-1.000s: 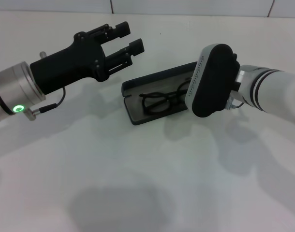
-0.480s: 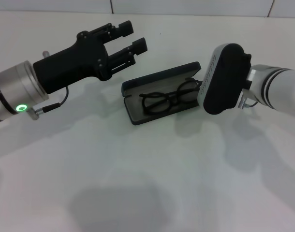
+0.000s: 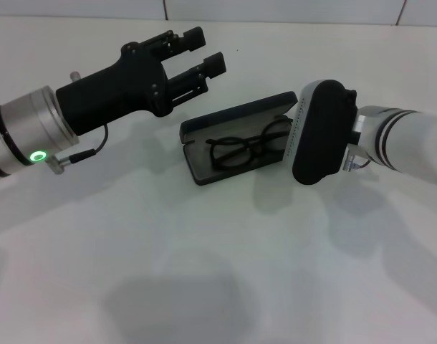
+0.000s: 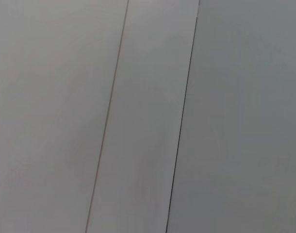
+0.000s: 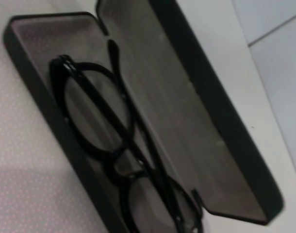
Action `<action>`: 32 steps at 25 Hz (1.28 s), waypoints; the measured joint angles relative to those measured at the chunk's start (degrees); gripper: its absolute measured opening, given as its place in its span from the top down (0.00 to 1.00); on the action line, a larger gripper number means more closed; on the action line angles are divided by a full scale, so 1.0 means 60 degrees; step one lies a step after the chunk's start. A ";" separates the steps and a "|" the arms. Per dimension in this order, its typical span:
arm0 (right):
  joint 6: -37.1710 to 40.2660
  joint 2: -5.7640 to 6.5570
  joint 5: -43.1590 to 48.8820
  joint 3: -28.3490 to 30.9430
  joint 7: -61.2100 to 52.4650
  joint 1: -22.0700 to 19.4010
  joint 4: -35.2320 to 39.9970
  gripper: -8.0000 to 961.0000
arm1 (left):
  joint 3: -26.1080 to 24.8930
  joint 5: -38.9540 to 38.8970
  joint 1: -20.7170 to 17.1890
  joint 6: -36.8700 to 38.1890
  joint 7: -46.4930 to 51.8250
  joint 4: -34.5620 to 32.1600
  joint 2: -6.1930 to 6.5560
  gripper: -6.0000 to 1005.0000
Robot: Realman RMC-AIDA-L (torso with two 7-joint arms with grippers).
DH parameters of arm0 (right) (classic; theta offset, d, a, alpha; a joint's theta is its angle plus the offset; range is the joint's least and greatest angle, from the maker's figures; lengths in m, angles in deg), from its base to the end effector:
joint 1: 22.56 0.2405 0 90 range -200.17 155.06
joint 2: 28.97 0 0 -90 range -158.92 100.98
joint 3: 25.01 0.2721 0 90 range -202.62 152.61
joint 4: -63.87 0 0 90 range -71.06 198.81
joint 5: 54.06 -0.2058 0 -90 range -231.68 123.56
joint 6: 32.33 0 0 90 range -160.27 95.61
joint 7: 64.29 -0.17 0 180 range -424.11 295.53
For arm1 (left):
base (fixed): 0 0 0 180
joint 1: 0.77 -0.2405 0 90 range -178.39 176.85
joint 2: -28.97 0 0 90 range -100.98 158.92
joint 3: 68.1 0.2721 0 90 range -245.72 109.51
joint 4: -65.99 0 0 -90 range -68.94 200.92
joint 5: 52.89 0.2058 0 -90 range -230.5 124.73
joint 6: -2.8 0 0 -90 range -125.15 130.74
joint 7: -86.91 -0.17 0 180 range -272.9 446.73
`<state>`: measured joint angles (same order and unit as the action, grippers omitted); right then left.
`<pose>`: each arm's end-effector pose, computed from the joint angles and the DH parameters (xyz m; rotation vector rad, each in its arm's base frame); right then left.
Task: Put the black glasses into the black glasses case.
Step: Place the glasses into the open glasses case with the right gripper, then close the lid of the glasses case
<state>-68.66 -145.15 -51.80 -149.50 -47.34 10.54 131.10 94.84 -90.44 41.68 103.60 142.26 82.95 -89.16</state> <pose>0.1913 0.4000 -0.1169 -2.2870 -0.2257 -0.5315 -0.2149 0.3586 -0.0221 -2.4492 -0.3975 -1.2535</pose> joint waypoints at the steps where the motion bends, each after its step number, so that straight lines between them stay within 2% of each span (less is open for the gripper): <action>1: 0.0008 0.0000 -0.0048 -0.0016 0.0018 0.0031 -0.0032 0.51 | 0.0000 0.0000 0.0010 0.0001 0.0000 0.0000 0.0000 0.40; 12: 0.0538 0.0000 -0.0261 -0.0216 0.0466 0.0059 0.0049 0.51 | 0.0000 0.0004 0.0030 0.0000 -0.0004 0.0012 0.0001 0.40; 19: 0.0432 0.0010 -0.0564 -0.0044 0.0864 -0.0070 0.0186 0.51 | 0.0000 -0.0008 0.0027 -0.0011 0.0004 0.0020 -0.0010 0.40; 22: 0.0364 0.0054 -0.0409 0.0299 0.0966 -0.0495 0.0666 0.51 | 0.0000 -0.0012 0.0008 -0.0014 0.0003 0.0030 -0.0013 0.40; 26: 0.0428 0.0087 -0.0763 0.0971 0.2072 -0.1510 0.1752 0.51 | 0.0000 -0.0018 0.0009 -0.0034 0.0006 0.0054 -0.0014 0.40; 29: 0.0470 0.0099 -0.1879 0.1548 0.3566 -0.2298 0.2533 0.51 | 0.0000 -0.0089 0.0012 -0.0154 0.0023 0.0047 -0.0014 0.40; 32: 0.0431 0.0126 -0.3731 0.2352 0.5325 -0.2898 0.2940 0.51 | 0.0000 -0.0155 -0.0052 -0.0234 0.0044 0.0062 -0.0015 0.40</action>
<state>-66.08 -144.39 -74.18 -135.39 -15.39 -6.85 148.74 94.84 -91.37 41.37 102.20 142.52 83.32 -89.25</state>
